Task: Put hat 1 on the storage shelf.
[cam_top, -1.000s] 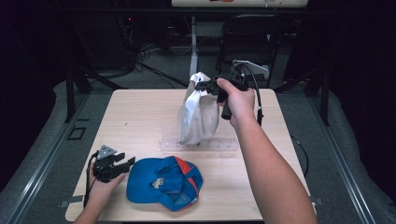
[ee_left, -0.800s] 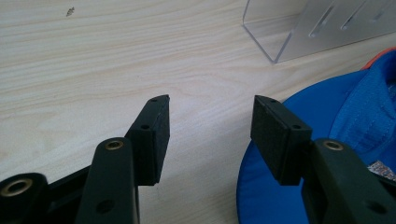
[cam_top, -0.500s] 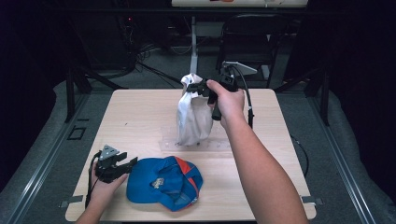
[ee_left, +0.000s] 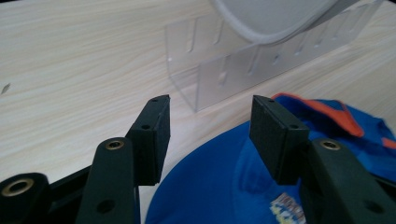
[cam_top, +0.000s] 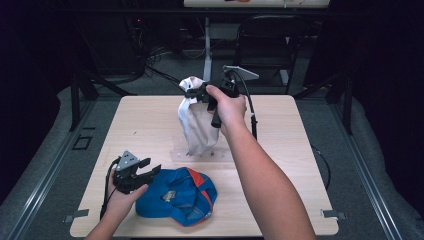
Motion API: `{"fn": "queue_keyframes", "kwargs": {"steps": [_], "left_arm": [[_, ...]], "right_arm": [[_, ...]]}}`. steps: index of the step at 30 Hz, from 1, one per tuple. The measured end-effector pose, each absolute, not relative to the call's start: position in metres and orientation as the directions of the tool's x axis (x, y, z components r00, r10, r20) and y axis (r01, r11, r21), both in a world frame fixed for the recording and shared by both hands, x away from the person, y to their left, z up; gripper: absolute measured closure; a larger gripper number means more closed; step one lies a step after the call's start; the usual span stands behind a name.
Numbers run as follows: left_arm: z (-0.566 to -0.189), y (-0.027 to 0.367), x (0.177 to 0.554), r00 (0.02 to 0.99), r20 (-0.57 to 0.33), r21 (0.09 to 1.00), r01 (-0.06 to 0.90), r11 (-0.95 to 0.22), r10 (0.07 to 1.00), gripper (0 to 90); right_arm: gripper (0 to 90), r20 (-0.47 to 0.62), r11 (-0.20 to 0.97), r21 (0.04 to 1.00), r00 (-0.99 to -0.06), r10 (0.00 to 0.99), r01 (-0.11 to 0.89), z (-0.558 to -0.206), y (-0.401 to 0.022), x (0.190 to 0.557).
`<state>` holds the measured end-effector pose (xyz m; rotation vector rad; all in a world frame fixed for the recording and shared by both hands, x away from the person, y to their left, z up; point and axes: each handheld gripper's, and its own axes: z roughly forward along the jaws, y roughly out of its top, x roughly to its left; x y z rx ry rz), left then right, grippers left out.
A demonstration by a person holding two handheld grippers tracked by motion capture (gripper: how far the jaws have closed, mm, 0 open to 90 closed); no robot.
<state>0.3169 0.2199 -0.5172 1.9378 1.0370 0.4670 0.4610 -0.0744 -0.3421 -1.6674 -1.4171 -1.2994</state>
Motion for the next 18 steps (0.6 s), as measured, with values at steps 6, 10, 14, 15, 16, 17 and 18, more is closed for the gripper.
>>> {"fn": "queue_keyframes", "kwargs": {"steps": [6,10,14,15,16,17,18], "left_arm": [[-0.505,0.178,0.326,0.657,-0.033,0.828,0.44,-0.348,0.753,53.0],[-0.503,0.158,0.331,0.669,-0.006,0.827,0.421,-0.372,0.743,62.2],[-0.505,0.14,0.339,0.658,0.018,0.823,0.417,-0.385,0.752,69.2],[-0.506,0.137,0.341,0.653,0.026,0.82,0.419,-0.39,0.757,71.8],[-0.506,0.137,0.341,0.653,0.026,0.82,0.419,-0.39,0.757,75.1],[-0.508,0.133,0.342,0.643,0.058,0.811,0.416,-0.411,0.763,77.9],[-0.509,0.132,0.342,0.635,0.068,0.813,0.412,-0.411,0.769,81.0]], "right_arm": [[81.5,0.918,-0.225,0.164,-0.066,0.391,0.961,-0.342,-0.054,0.461],[81.4,0.919,-0.216,0.164,-0.069,0.389,0.963,-0.343,-0.051,0.46],[81.3,0.917,-0.216,0.171,-0.075,0.391,0.961,-0.343,-0.053,0.459],[81.2,0.917,-0.212,0.173,-0.079,0.39,0.962,-0.343,-0.054,0.459],[81.2,0.917,-0.212,0.173,-0.079,0.39,0.962,-0.343,-0.054,0.459],[81.0,0.918,-0.214,0.171,-0.076,0.389,0.962,-0.343,-0.057,0.458],[80.9,0.917,-0.218,0.172,-0.075,0.392,0.961,-0.343,-0.057,0.457]]}}
